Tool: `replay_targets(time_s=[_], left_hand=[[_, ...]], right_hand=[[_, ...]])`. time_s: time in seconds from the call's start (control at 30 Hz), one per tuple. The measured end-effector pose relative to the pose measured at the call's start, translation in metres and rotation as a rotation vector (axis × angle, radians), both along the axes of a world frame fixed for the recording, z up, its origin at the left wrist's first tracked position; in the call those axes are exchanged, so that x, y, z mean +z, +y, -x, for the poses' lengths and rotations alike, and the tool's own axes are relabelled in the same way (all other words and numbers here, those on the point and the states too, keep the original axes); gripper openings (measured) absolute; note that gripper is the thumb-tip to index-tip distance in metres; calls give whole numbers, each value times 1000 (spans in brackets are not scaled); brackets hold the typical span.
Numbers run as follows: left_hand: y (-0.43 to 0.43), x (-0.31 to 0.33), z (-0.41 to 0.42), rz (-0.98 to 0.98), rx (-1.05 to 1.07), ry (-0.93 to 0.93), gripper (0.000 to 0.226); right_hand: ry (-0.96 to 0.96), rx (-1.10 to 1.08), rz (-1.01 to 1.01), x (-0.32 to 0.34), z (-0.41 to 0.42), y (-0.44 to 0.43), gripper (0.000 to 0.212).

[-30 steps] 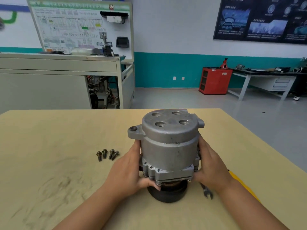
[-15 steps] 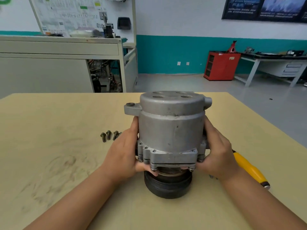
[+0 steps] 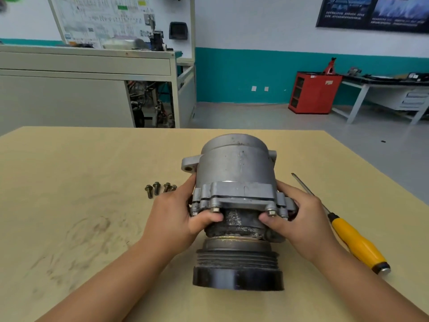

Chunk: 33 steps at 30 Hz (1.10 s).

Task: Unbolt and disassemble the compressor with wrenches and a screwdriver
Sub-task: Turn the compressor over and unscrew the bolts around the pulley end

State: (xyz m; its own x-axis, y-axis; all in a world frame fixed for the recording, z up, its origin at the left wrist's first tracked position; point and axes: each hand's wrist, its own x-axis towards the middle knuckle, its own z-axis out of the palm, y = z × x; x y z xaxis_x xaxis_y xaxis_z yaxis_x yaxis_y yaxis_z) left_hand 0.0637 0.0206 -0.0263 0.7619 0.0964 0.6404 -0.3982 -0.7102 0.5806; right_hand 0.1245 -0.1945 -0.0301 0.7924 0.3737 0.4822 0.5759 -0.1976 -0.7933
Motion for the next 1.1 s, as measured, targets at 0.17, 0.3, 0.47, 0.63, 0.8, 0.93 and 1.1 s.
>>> replay_targets(time_s=[0.17,0.3,0.47,0.63,0.8,0.93,1.1], left_hand=[[1,-4,-7,43,16,36,106],[0,-7,-11,-6,70,98,109],[3,-8,-16,-86,107,148,115],[19,-10,-10,-84,-27,234,102],[30,-19,1,-220,96,231,87],[33,-21,-7,-201,31,303,105],[29,-20,-6,-156,29,287,102]], right_hand=[[91,70,28,2,-6,0,44],[172,31,94,-5,-12,-2,43],[212,16,154,-8,-15,-3,51],[369,130,268,-5,-17,-17,64],[117,-13,420,-6,-14,-27,46],[26,41,417,-4,-11,-22,65],[4,-40,378,-8,-11,-15,52]])
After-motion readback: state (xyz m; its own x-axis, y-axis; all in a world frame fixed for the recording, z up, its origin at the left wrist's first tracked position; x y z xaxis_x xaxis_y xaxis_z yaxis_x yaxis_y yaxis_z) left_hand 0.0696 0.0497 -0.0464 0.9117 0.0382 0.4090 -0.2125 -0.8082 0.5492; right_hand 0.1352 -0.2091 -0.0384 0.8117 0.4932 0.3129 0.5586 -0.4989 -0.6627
